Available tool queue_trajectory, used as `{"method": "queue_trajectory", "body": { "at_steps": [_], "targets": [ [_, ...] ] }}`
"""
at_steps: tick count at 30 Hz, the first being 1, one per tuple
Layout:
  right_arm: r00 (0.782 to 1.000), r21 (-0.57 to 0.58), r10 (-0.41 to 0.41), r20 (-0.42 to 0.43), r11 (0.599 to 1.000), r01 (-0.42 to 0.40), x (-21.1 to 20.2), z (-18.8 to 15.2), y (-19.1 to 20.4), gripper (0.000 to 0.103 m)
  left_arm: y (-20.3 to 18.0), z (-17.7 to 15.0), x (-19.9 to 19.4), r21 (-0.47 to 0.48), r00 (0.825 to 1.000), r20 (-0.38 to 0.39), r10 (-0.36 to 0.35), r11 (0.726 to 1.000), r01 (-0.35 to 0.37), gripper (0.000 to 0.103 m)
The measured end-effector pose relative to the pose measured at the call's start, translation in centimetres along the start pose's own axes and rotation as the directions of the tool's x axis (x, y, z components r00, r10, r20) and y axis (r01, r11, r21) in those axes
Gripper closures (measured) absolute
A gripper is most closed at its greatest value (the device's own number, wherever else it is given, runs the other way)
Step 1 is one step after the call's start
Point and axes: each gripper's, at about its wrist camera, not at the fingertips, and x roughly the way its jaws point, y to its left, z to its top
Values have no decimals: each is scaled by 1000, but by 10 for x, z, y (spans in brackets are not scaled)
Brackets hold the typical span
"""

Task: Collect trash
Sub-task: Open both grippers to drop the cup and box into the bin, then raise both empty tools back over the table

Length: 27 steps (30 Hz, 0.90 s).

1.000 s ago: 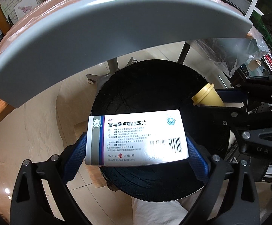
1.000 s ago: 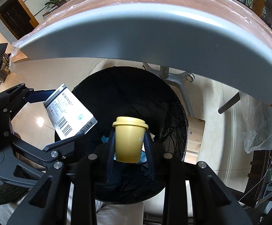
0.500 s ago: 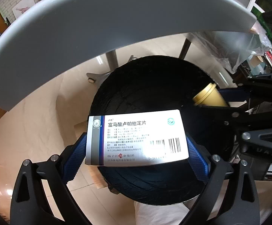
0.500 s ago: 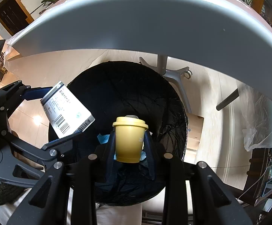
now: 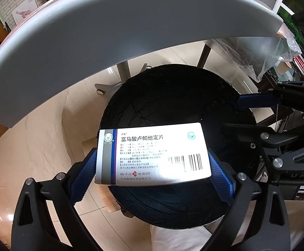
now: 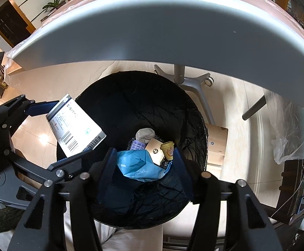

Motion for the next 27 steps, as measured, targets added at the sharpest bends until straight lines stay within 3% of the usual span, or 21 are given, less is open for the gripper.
{"method": "queue_trajectory", "body": {
  "at_steps": [3,7,14,16,27],
  "targets": [
    [1000,-1,1,2,1000,-1,-1,0,-1,47,0,-1,0,-4,1000,0,-7,1000,7,5],
    [1000,1,5,17,1000,-5,-6,0,-1,47,5,-1,0,-31,995,-10,-96,995,96,5],
    [998,-27,-23,50,999,24,-18,-2,4,46,8,-4,-5,-40,999,9,-49,998,49,5],
    [997,-28,-29,65,999,31,-24,-2,4,41,9,-5,-7,-41,999,18,-48,998,49,2],
    [994,-27,-34,99,999,37,-44,1,6,41,6,-3,-20,-10,999,43,-29,1000,29,2]
  ]
}}
